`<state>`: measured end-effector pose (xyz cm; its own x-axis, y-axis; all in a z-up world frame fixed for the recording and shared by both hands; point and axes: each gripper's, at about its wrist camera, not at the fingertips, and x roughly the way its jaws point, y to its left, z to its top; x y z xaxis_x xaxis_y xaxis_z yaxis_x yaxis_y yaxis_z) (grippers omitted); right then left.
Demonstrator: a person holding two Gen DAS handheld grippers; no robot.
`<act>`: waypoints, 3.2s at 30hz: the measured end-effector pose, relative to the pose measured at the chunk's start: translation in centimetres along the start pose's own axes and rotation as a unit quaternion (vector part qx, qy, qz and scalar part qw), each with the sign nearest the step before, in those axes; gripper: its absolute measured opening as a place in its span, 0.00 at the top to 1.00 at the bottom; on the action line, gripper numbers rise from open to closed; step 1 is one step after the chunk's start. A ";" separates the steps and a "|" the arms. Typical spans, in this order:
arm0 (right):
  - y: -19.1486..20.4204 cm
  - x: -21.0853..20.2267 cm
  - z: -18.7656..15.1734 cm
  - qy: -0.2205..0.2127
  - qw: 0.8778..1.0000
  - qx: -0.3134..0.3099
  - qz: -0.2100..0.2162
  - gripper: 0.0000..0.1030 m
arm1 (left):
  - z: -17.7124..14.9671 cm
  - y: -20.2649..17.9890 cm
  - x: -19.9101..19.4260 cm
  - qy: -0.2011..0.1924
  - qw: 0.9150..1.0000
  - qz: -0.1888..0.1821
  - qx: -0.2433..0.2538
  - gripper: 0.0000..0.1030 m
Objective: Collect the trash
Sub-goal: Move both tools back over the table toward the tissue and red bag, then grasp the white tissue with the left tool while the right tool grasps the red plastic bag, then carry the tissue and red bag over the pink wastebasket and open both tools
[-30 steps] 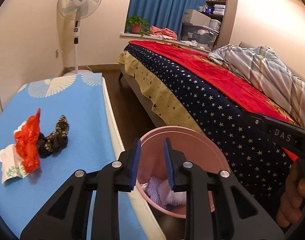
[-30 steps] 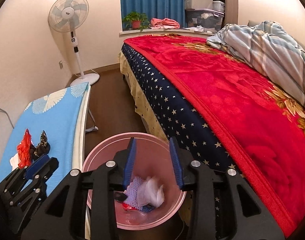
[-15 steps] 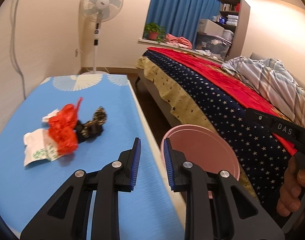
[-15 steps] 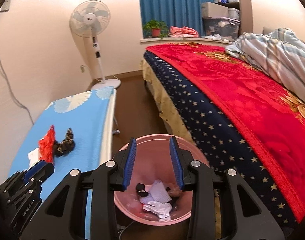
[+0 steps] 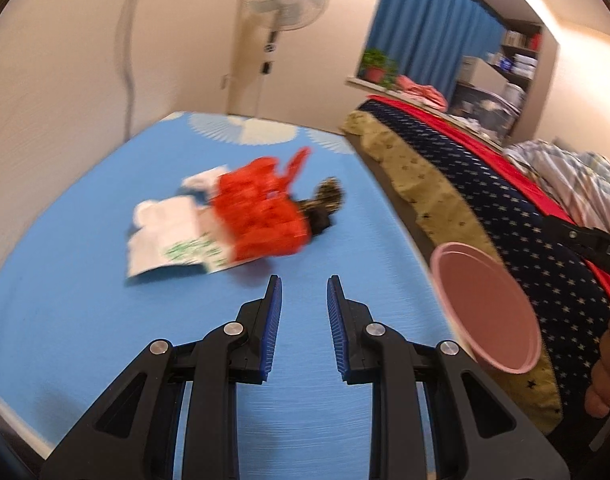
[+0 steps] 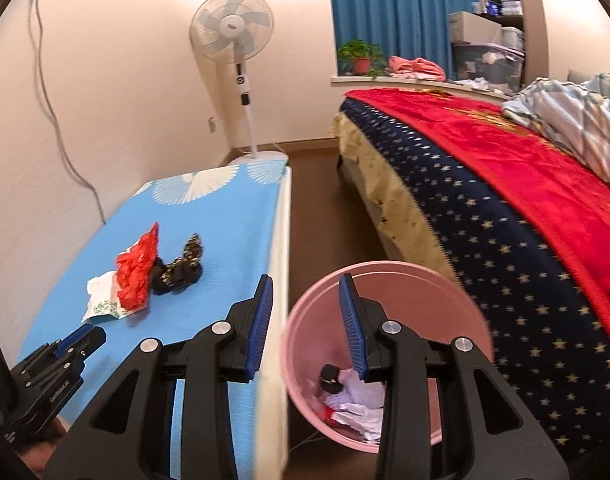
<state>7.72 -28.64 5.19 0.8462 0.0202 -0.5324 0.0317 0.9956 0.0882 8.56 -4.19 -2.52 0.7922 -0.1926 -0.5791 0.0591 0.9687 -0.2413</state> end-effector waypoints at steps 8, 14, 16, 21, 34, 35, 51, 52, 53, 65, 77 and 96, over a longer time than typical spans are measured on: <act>3.7 3.1 -0.5 0.009 0.998 0.005 0.057 0.66 | 0.2 5.0 1.3 0.000 0.998 0.026 -0.062 0.77; 6.8 5.2 -0.7 0.021 0.994 0.006 0.110 0.66 | 0.2 6.9 2.6 0.016 0.994 0.012 -0.107 0.77; 8.0 6.0 -0.8 0.028 0.992 0.003 0.125 0.66 | 0.2 7.6 2.8 0.019 0.993 0.010 -0.120 0.75; 11.1 8.1 -1.3 0.052 0.985 -0.007 0.162 0.66 | 0.2 9.3 3.7 0.029 0.988 0.003 -0.154 0.63; 15.1 12.6 -2.4 0.104 0.973 -0.006 0.205 0.56 | 0.2 12.1 5.4 0.032 0.973 -0.022 -0.228 0.63; 15.3 12.8 -2.5 0.107 0.973 -0.007 0.206 0.59 | 0.2 12.1 5.4 0.031 0.972 -0.023 -0.231 0.63; 15.9 11.2 -2.5 0.092 0.975 -0.041 0.198 0.90 | 1.9 12.1 4.5 -0.025 0.976 0.003 -0.217 0.88; 15.9 10.9 -2.4 0.088 0.975 -0.043 0.198 0.90 | 2.1 11.7 4.1 -0.030 0.979 0.005 -0.202 0.92; 15.9 10.7 -2.2 0.085 0.976 -0.045 0.198 0.91 | 2.3 11.3 3.8 -0.033 0.981 0.007 -0.190 0.94; 14.6 6.4 -0.8 0.042 0.979 -0.060 0.192 0.92 | 3.9 8.5 -1.0 -0.065 0.993 0.044 -0.087 0.98; 11.9 1.2 -0.5 0.005 0.982 -0.069 0.177 0.92 | 3.3 5.9 -4.5 -0.070 0.995 0.046 -0.052 0.98; 7.5 -2.8 1.0 -0.036 0.987 -0.045 0.150 0.92 | 2.5 1.4 -6.8 -0.072 0.997 0.027 0.004 0.98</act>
<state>6.07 -21.34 8.16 0.8464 0.3120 -0.4315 -0.2708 0.9500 0.1557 4.78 -1.15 3.00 0.8731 -0.1170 -0.4734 0.0191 0.9783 -0.2065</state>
